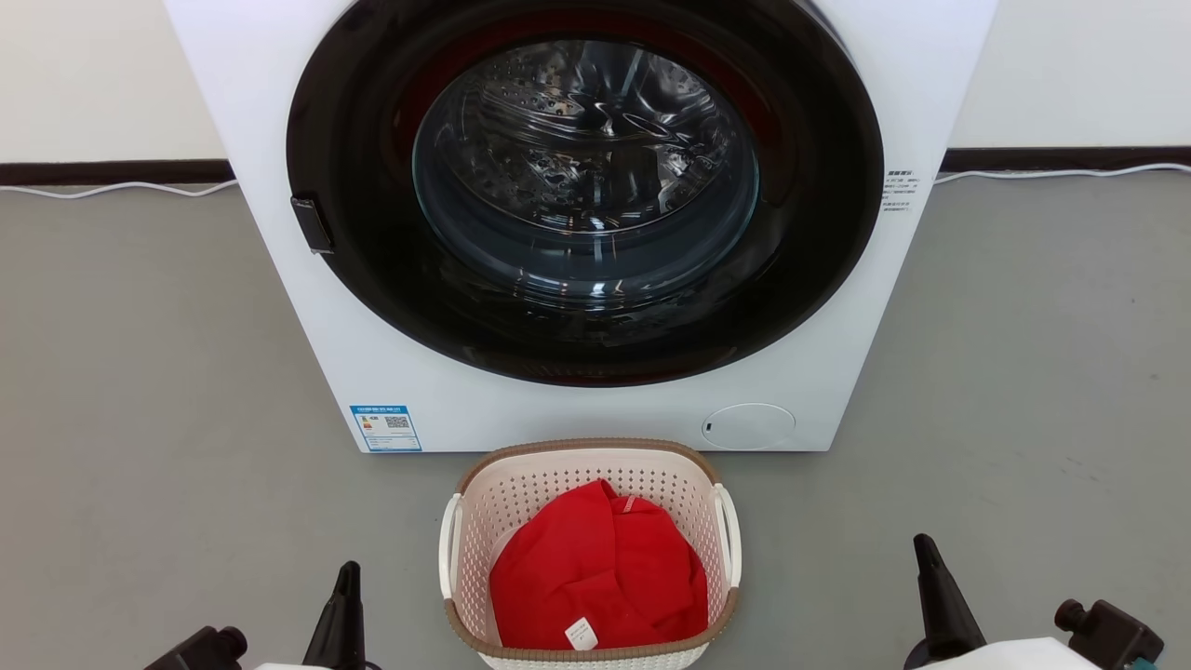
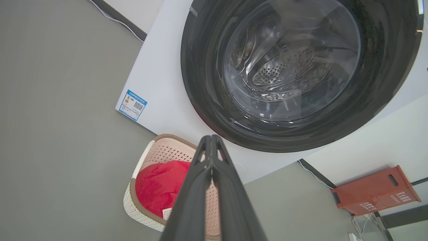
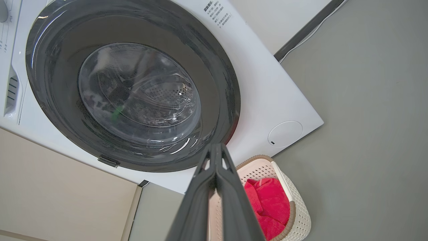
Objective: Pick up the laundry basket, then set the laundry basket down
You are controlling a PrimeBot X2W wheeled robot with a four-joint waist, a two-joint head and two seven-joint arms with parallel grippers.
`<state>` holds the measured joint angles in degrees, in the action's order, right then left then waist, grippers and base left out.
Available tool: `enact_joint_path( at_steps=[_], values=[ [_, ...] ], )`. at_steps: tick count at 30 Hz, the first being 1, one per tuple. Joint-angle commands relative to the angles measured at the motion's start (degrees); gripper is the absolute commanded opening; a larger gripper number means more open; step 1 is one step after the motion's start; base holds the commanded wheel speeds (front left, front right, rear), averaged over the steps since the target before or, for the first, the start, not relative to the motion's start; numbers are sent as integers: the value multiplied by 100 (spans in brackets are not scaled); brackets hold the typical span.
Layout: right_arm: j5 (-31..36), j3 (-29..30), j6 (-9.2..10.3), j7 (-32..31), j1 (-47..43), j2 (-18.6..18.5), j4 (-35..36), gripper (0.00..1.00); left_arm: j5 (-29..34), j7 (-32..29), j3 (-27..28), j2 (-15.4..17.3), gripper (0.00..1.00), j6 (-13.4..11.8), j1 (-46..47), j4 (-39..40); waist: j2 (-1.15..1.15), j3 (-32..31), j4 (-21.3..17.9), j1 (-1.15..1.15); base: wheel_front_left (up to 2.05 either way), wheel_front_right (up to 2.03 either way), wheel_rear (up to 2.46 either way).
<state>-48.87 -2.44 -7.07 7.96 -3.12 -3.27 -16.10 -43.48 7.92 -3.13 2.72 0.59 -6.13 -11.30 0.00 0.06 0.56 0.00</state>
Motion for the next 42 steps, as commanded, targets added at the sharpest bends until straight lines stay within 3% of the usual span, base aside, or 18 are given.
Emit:
enact_joint_path(
  at_steps=[1, 42],
  values=[
    [-163, -22, -16, -42, 289, -77, 140, 0, -175, -42, 108, 61, 0, 51, 290, 117, 0, 0, -1, 0, 0, 0, 0],
    [-2435, 347, -30, -685, 614, -97, 182, 0, -2705, -700, 465, 103, 0, 385, 774, -83, 0, 6, -29, 0, 0, 0, 0]
  ],
)
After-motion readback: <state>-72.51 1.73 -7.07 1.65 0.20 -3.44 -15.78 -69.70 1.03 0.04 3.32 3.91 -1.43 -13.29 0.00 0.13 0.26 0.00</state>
